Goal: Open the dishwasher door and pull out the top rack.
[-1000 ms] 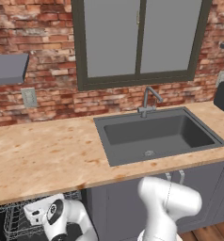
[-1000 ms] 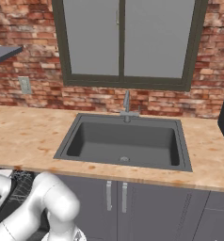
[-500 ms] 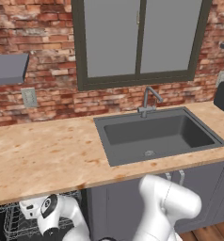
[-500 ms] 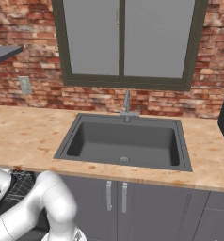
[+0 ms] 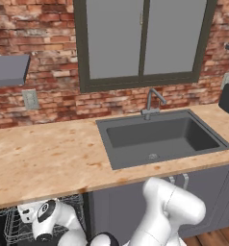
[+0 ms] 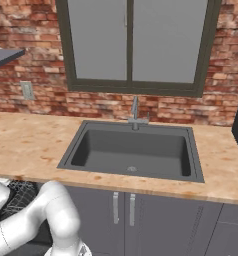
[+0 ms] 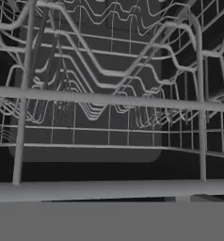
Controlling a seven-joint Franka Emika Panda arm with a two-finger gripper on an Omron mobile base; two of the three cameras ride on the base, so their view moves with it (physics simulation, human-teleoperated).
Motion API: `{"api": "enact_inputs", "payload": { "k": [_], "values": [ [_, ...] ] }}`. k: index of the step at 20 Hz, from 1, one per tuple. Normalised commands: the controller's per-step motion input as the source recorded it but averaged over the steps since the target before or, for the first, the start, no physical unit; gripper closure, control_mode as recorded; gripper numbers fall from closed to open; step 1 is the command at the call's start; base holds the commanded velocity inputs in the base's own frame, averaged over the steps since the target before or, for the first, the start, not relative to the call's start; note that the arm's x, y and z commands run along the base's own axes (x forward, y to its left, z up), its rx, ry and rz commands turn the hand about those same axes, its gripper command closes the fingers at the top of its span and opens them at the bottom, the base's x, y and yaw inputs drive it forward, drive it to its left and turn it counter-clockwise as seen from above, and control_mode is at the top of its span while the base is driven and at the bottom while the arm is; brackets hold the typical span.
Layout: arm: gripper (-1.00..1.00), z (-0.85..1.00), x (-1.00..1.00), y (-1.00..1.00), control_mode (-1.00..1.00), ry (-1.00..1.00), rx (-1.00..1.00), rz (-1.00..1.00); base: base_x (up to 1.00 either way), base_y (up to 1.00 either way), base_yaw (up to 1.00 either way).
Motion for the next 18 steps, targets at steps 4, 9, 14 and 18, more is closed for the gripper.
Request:
{"api": "enact_inputs", "payload": {
  "k": [4, 9, 14, 18],
  "values": [
    [-1.00, -0.57, 0.40, 0.02, -1.00, 0.11, -0.01, 0.05, 0.00, 0.00, 0.00],
    [-1.00, -0.48, 0.52, 0.00, -1.00, 0.15, 0.00, 0.05, 0.00, 0.00, 0.00],
    [-1.00, -0.41, 0.45, 0.00, -1.00, 0.18, 0.00, 0.06, 0.00, 0.00, 0.00],
    [-1.00, -0.11, 0.10, 0.00, -1.00, 0.25, 0.01, 0.07, 0.00, 0.00, 0.00]
  ]
}}
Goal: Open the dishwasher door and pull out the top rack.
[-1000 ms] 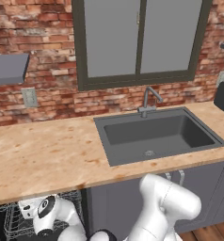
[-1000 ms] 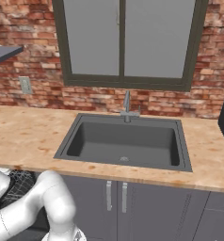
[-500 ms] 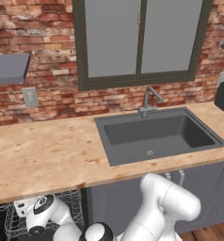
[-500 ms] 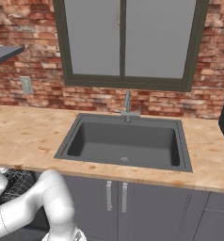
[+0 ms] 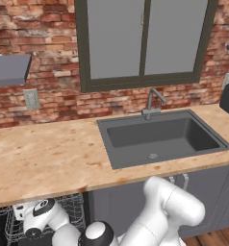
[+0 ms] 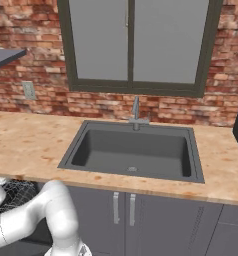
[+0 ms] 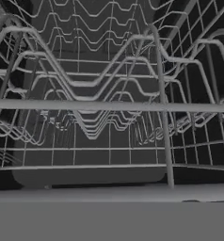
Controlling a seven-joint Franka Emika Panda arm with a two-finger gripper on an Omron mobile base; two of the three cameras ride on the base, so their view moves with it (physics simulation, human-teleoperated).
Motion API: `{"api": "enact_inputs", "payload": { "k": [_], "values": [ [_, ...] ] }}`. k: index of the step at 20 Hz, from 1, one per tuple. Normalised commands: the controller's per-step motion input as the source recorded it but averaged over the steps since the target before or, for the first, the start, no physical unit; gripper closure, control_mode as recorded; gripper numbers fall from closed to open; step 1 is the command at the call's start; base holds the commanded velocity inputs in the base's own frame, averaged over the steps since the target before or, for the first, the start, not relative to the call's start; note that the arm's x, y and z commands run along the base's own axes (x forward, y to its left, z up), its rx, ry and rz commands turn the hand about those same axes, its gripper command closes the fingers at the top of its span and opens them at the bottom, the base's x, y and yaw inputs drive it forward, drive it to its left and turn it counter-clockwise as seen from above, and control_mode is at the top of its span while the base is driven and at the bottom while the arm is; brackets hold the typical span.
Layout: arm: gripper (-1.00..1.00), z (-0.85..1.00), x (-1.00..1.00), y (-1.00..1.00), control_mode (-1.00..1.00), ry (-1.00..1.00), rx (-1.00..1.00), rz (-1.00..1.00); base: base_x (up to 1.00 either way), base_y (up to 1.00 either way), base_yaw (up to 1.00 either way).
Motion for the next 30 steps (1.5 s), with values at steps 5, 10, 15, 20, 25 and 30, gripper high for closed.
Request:
{"api": "enact_inputs", "payload": {
  "k": [5, 10, 15, 20, 25, 30],
  "values": [
    [-1.00, -0.04, 0.00, 0.00, -1.00, 0.25, 0.01, 0.08, 0.00, 0.00, 0.00],
    [-1.00, -0.06, -0.13, 0.00, -1.00, 0.25, 0.01, 0.10, 0.00, 0.00, 0.00],
    [-1.00, -0.25, -0.32, 0.04, -1.00, 0.20, 0.00, 0.09, 0.00, 0.00, 0.00],
    [-1.00, -0.40, -0.48, 0.11, -1.00, 0.12, 0.00, 0.07, 0.00, 0.00, 0.00],
    [-1.00, -0.56, -0.61, 0.18, -1.00, 0.04, 0.00, 0.04, 0.00, 0.00, 0.00],
    [-1.00, -0.62, -0.62, 0.22, -1.00, 0.01, 0.00, 0.02, 0.00, 0.00, 0.00]
  ]
}}
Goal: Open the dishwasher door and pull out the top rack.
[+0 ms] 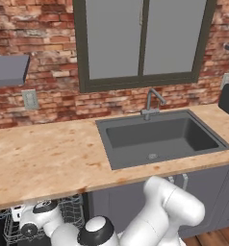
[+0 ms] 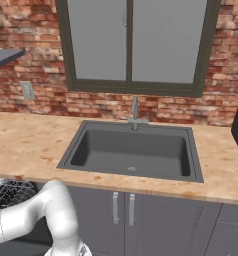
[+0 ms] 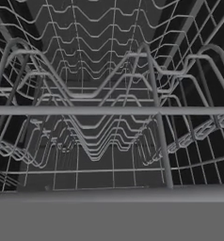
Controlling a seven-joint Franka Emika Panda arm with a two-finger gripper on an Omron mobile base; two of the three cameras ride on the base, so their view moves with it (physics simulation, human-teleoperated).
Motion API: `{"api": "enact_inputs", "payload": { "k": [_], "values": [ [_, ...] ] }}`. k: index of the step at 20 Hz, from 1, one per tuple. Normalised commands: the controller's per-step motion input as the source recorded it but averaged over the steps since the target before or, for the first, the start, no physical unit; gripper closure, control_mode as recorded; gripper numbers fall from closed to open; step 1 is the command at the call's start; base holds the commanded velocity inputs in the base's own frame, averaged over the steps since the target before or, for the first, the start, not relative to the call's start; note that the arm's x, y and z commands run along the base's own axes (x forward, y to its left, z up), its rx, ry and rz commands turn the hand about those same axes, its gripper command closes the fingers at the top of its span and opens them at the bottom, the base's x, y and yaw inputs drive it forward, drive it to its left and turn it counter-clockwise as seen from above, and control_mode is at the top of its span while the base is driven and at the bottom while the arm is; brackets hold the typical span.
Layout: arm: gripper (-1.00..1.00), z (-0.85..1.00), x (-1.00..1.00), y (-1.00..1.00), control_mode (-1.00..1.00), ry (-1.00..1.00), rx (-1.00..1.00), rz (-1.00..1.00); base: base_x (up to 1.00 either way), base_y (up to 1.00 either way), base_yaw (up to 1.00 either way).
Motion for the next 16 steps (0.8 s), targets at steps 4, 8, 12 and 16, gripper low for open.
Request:
{"api": "enact_inputs", "payload": {
  "k": [4, 8, 12, 16],
  "values": [
    [-1.00, -0.57, -0.62, 0.22, -1.00, 0.04, 0.00, 0.01, 0.00, 0.00, 0.00],
    [-1.00, -0.52, -0.62, 0.20, -1.00, 0.06, 0.00, 0.02, 0.00, 0.00, 0.00],
    [-1.00, -0.53, -0.62, 0.19, -1.00, 0.06, 0.00, 0.02, 0.00, 0.00, 0.00],
    [-1.00, -0.57, -0.62, 0.20, -1.00, 0.04, 0.00, 0.02, 0.00, 0.00, 0.00]
  ]
}}
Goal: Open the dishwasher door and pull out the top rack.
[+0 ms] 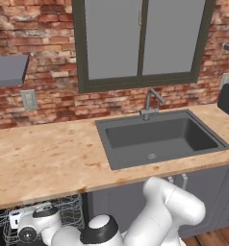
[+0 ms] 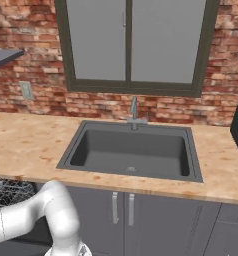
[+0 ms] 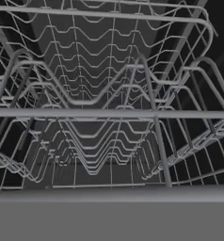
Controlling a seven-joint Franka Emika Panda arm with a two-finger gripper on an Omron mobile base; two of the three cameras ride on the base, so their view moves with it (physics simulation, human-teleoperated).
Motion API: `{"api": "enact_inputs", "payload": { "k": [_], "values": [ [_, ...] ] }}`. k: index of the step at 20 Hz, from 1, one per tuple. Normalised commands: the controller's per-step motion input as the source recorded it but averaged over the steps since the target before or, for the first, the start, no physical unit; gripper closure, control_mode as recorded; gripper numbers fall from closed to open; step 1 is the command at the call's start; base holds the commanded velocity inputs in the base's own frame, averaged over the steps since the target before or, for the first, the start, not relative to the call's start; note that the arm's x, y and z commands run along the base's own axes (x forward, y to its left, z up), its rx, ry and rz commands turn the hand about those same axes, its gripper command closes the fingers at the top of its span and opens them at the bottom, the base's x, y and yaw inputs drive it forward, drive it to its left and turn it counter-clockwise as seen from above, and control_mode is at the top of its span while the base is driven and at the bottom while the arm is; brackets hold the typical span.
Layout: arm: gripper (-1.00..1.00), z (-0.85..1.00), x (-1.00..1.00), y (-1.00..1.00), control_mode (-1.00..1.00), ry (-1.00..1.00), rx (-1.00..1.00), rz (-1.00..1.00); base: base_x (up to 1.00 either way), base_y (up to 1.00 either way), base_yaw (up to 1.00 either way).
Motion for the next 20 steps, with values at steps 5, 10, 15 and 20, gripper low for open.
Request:
{"api": "enact_inputs", "payload": {
  "k": [5, 10, 15, 20],
  "values": [
    [-1.00, -0.62, -0.62, 0.25, -1.00, 0.00, -0.01, 0.01, 0.00, 0.00, 0.00],
    [-1.00, -0.62, -0.62, 0.27, -1.00, 0.00, -0.03, 0.01, 0.00, 0.00, 0.00],
    [-1.00, -0.62, -0.62, 0.27, -1.00, 0.00, -0.03, 0.01, 0.00, 0.00, 0.00],
    [-1.00, -0.62, -0.62, 0.28, -1.00, 0.00, -0.03, 0.01, 0.00, 0.00, 0.00]
  ]
}}
